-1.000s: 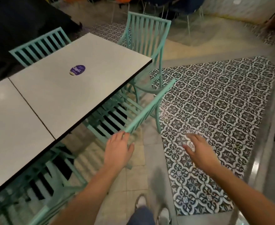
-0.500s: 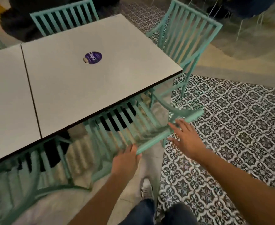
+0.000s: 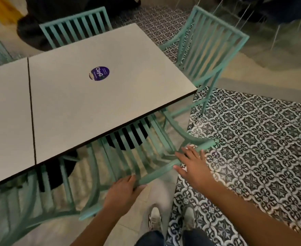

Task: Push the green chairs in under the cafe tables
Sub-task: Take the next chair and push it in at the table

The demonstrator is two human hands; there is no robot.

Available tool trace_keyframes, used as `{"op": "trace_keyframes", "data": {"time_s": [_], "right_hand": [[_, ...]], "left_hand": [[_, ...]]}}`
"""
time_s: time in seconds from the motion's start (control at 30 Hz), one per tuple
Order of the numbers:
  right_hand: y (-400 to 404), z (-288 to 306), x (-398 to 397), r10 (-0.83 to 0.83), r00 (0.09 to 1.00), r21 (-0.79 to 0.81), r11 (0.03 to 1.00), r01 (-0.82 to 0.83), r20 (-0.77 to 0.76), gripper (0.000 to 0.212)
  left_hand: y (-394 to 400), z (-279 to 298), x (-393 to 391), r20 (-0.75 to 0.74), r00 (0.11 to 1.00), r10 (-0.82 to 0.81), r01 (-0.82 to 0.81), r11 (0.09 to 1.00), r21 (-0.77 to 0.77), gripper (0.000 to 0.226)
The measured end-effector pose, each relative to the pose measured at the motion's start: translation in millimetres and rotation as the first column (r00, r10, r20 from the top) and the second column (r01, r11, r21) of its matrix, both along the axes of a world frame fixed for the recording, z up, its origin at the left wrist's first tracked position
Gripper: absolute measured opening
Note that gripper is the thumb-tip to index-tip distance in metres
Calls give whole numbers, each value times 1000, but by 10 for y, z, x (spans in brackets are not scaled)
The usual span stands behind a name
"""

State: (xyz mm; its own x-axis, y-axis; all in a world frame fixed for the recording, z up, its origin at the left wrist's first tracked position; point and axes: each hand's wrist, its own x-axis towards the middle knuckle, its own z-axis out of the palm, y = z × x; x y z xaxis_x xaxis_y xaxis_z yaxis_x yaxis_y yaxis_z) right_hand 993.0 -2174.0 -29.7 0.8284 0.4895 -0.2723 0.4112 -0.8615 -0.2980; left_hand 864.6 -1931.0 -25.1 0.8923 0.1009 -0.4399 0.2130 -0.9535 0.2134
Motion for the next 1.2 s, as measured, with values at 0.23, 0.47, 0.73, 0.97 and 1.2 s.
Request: {"op": "trace_keyframes", "data": {"time_s": [0.23, 0.47, 0.73, 0.97, 1.2], "right_hand": [[-791, 291, 340, -344, 939, 232, 914, 332, 15, 54], [-2227, 224, 1159, -699, 700, 283, 648, 707, -150, 50], [-3618, 394, 2393, -709, 674, 276, 618, 736, -209, 52], [-4070, 515, 3804, -594, 793, 262, 751, 606, -133, 54], [-4366, 530, 5576, -432, 896, 186, 876, 445, -108, 57]], "left_hand": [[-676, 107, 1061, 99, 991, -89, 94, 994, -46, 42], [-1832, 234, 2261, 146, 976, -161, 164, 986, -7, 37], [-3068, 372, 3699, 225, 956, -187, 176, 982, 67, 28], [-3722, 442, 5139, 325, 927, -187, 170, 982, 78, 39], [-4080, 257, 6792, 350, 932, -91, 88, 996, 25, 40]]}}
